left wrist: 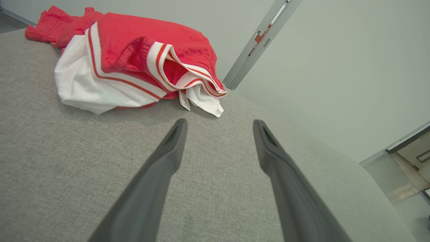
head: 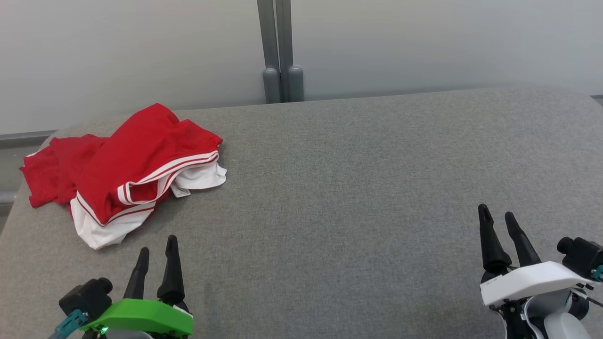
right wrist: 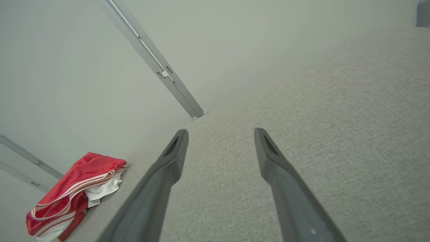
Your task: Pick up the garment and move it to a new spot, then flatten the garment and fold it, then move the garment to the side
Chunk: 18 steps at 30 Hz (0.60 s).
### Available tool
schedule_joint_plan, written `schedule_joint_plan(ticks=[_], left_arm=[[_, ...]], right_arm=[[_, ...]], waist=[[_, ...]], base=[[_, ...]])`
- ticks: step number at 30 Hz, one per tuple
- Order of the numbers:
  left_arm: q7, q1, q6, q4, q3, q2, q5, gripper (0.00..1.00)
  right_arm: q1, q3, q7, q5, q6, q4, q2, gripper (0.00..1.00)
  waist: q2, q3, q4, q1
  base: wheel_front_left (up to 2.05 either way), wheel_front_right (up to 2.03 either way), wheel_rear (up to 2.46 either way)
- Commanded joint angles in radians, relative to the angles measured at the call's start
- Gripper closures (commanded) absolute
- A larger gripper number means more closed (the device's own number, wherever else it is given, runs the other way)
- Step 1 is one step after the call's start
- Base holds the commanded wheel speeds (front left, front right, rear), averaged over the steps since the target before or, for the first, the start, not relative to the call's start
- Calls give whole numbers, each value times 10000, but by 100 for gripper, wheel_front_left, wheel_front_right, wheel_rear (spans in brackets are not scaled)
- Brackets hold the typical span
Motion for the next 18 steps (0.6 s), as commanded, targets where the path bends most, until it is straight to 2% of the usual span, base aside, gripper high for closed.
schedule_joint_plan(ticks=[1, 18], left_arm=[[-92, -2, 36, -135, -23, 125, 384, 0], [-548, 189, 206, -354, -186, 184, 2299, 0]], right_arm=[[-1, 27, -110, -317, 5, -109, -76, 0], [171, 253, -564, -2176, 6, -36, -80, 0]], waist=[[-1, 6, 4, -1], [-1, 28, 31, -1]], base=[[0, 0, 0], [0, 0, 0]])
